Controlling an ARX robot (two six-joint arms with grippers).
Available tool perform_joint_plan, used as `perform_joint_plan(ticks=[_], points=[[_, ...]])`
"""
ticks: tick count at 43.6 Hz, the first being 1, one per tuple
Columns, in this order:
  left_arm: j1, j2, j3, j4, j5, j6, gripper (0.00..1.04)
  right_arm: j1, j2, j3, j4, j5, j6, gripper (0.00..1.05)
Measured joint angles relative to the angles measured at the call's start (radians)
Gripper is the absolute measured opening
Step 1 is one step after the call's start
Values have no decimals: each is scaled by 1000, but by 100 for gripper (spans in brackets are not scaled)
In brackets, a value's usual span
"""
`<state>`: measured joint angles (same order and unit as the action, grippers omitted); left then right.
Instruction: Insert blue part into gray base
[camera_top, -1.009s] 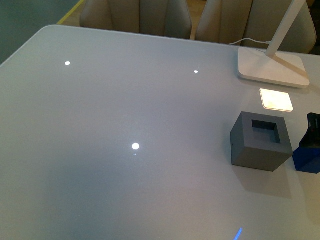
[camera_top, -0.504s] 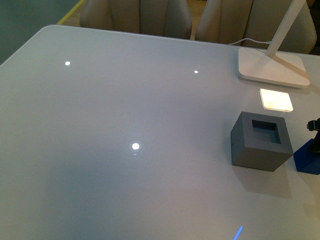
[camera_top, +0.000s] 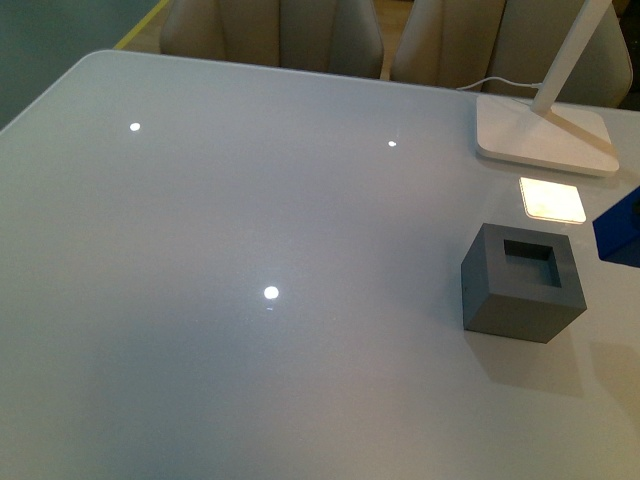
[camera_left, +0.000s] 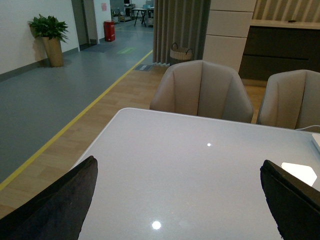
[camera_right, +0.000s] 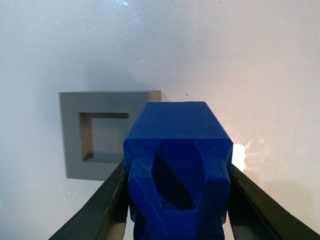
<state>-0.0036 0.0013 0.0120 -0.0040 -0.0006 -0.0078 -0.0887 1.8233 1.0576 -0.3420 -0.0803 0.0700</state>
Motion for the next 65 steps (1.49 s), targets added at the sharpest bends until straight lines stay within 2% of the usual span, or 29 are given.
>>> perform_joint_plan(ticks=[7, 19, 65], points=[[0, 0, 0, 0, 0, 0, 97, 108, -19, -5, -3, 29, 76, 45], [0, 0, 0, 0, 0, 0, 97, 205, 34, 15, 0, 47, 197, 45], [0, 0, 0, 0, 0, 0, 97, 200, 127, 32, 8, 66, 218, 45]])
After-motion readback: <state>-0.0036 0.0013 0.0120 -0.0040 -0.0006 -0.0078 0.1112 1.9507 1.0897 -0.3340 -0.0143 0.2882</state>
